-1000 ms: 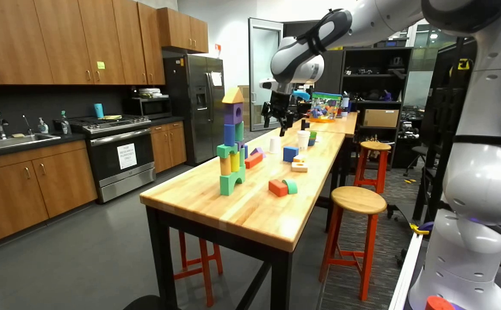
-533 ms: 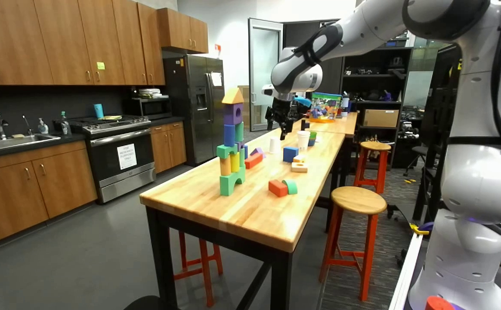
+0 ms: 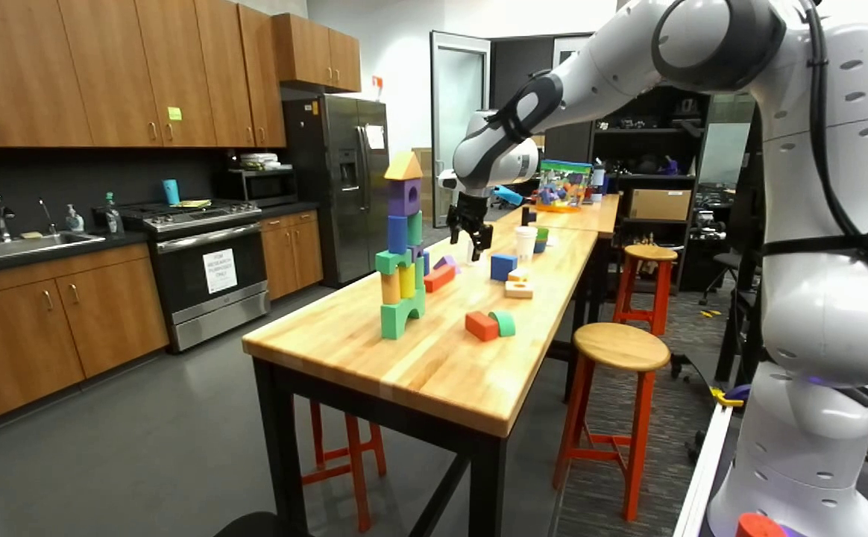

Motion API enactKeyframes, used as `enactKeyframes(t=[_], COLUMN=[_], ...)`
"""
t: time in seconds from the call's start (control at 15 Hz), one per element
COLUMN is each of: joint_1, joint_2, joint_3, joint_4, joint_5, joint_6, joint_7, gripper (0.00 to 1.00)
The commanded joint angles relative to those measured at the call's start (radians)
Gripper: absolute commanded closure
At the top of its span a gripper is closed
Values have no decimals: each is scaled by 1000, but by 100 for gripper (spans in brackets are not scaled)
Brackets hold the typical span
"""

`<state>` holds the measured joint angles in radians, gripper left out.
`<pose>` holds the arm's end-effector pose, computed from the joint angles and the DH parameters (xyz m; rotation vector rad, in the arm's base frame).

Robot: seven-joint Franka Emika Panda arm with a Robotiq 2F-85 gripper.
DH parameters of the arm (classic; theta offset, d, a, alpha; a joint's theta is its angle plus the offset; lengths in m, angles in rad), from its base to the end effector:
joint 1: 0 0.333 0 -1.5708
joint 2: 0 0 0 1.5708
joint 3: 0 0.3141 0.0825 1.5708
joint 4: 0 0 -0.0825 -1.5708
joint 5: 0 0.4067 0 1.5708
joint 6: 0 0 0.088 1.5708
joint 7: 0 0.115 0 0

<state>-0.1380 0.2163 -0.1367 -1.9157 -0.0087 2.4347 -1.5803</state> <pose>0.6309 -0.1739 0.3932 2.2669 1.7575 0.2235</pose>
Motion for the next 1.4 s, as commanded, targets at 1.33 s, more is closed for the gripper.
enactKeyframes(t=[1.33], joint_1=[-102], joint_2=[176], joint_3=[60], joint_4=[120], joint_5=[-50], joint_6=[196], joint_7=[-79], gripper=[0])
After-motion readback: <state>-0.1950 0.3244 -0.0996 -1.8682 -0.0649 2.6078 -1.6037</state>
